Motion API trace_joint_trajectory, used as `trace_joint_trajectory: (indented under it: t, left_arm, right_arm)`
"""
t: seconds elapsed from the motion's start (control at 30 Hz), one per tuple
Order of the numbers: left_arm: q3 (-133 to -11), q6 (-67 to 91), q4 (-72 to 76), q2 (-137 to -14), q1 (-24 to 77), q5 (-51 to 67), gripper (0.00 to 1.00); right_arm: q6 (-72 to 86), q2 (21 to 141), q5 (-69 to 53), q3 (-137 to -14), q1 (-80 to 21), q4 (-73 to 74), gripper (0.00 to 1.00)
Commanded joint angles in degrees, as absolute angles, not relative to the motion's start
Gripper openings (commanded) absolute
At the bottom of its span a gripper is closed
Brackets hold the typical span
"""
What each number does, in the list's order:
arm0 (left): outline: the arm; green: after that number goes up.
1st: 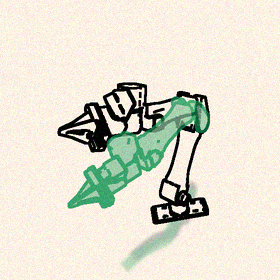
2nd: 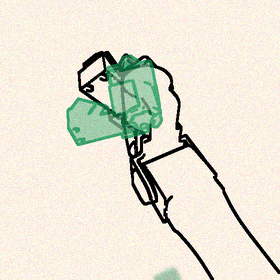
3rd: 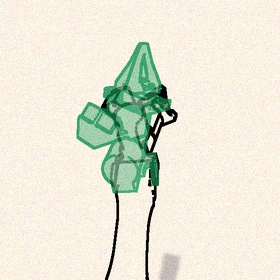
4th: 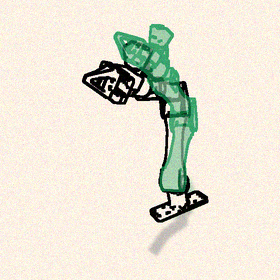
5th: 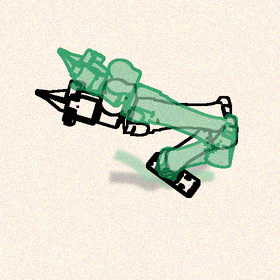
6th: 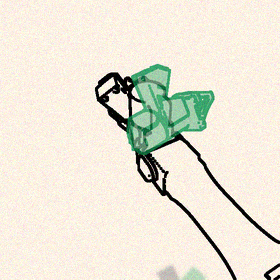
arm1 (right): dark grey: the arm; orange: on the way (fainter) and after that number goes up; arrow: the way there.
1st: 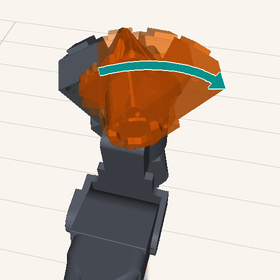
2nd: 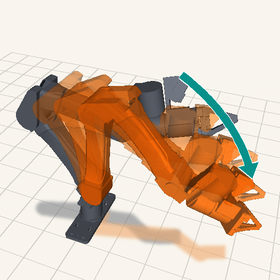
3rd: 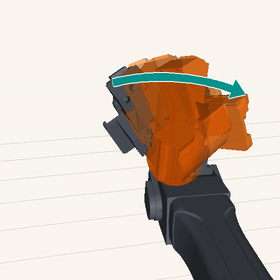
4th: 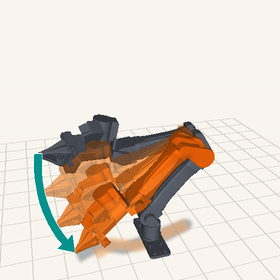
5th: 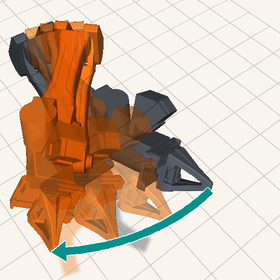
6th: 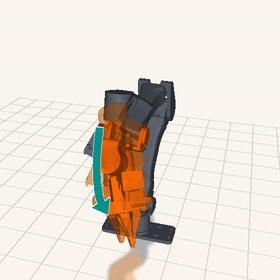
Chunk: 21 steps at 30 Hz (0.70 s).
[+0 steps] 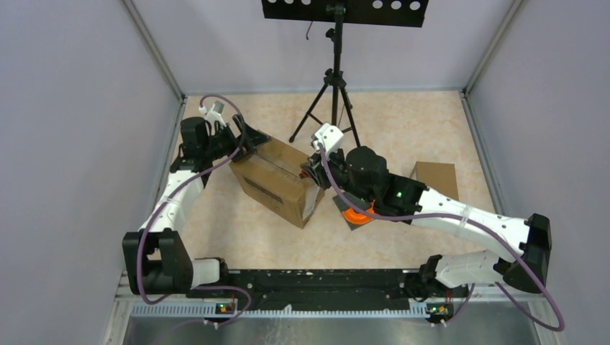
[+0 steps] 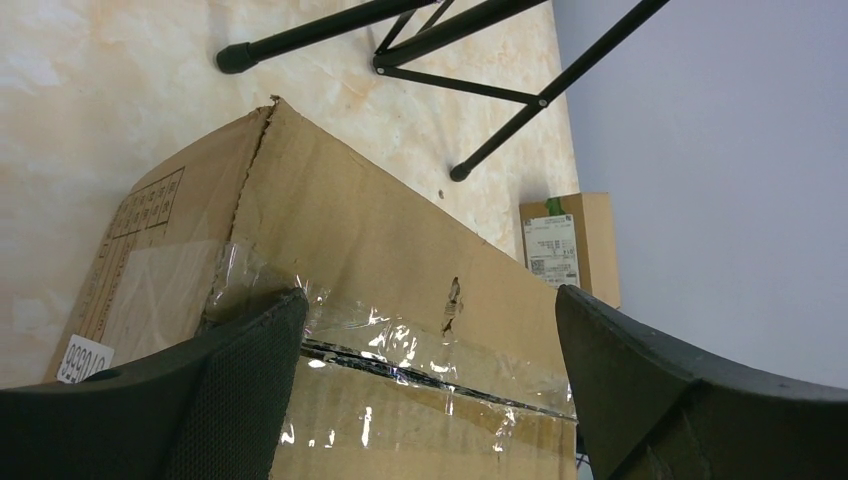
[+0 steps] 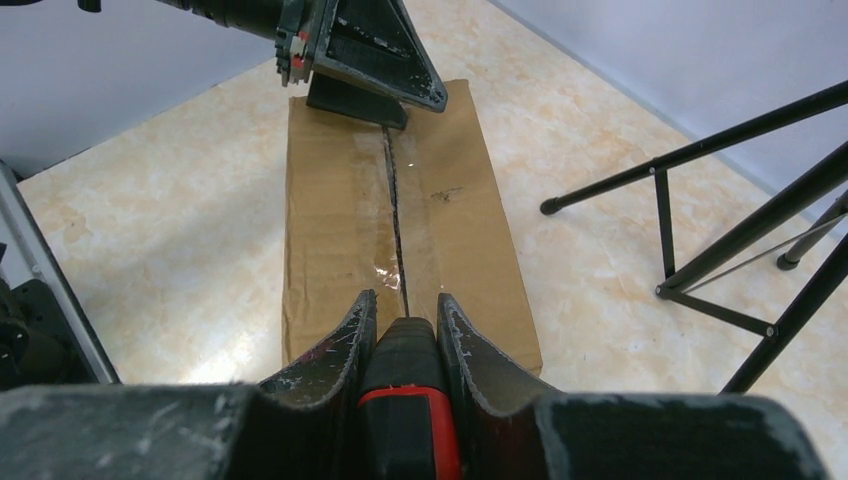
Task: Unpack the express box
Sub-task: Cut the express box at the center of the board.
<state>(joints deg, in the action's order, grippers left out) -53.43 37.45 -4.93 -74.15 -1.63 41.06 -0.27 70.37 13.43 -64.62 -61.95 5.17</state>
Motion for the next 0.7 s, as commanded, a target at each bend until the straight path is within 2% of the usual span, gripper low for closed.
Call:
trace_joint_trajectory:
  t: [0.0,0.67]
  left_arm:
    - [-50.0,33.4,-12.2,-77.4,-3.7,32.9,0.98]
    - [-52.5,31.7,-10.2,-76.7,-2.5,39.0,0.98]
  right_arm:
    - [-2.9,70.6,15.7,-66.8,-61.5,1.2,0.0]
    - [-4.7,69.1,12.3,-66.1,-64.0,-4.7,0.0]
